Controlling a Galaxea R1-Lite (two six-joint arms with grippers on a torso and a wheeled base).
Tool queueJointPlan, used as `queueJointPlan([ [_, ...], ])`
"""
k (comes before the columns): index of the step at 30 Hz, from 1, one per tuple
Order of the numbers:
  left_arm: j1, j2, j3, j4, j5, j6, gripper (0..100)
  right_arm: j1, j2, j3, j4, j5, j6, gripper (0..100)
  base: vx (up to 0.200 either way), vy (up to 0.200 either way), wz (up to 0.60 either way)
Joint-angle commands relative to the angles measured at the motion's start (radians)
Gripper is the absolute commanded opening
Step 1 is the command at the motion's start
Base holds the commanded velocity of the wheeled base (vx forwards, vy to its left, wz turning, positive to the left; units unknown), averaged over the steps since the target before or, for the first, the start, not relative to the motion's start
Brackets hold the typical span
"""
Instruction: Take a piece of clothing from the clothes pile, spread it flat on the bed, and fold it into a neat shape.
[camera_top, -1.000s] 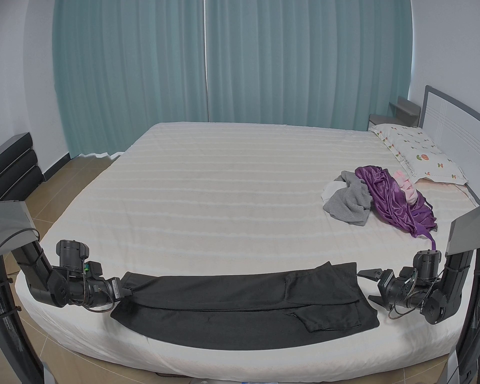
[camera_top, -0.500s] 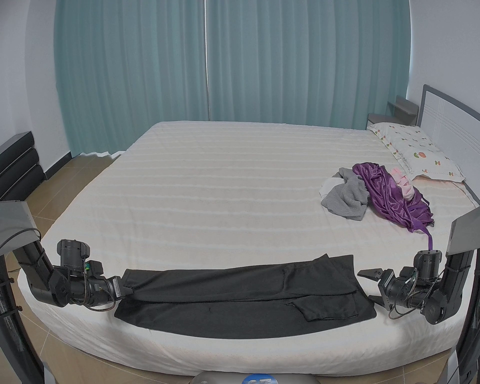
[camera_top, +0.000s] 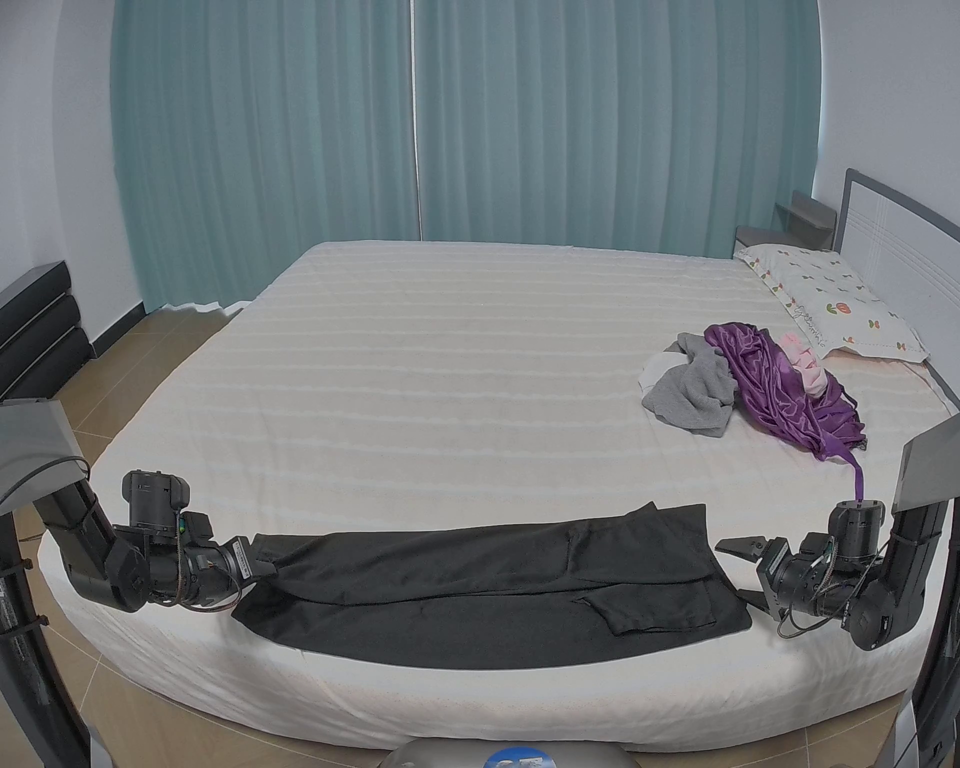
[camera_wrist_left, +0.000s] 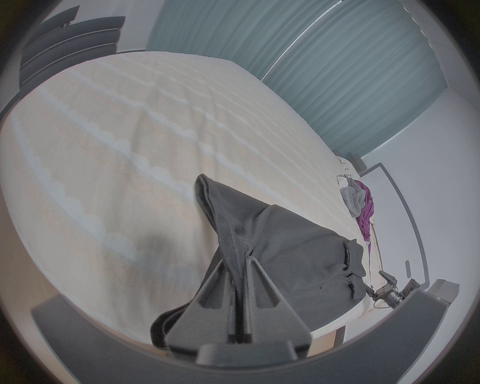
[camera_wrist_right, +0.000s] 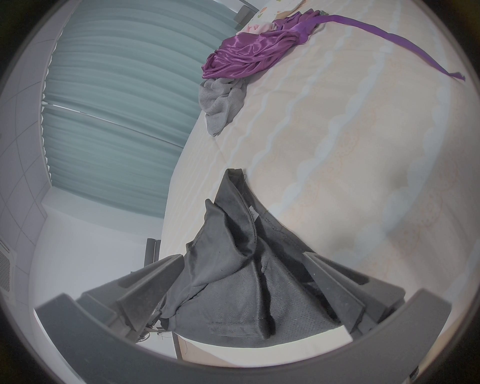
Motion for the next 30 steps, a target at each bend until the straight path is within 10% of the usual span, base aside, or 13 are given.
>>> queueJointPlan([
  [1, -0.01, -0.013, 0.002, 0.0, 0.001, -0.003, 0, 0.0, 0.002, -0.001, -0.001, 0.001, 0.0, 100, 0.0, -0.2, 0.0],
  [30, -0.353, -0.174, -0.188, 0.227, 0.153, -0.193, 0, 0.003, 0.005, -0.001, -0.001, -0.001, -0.002, 100, 0.0, -0.2, 0.0],
])
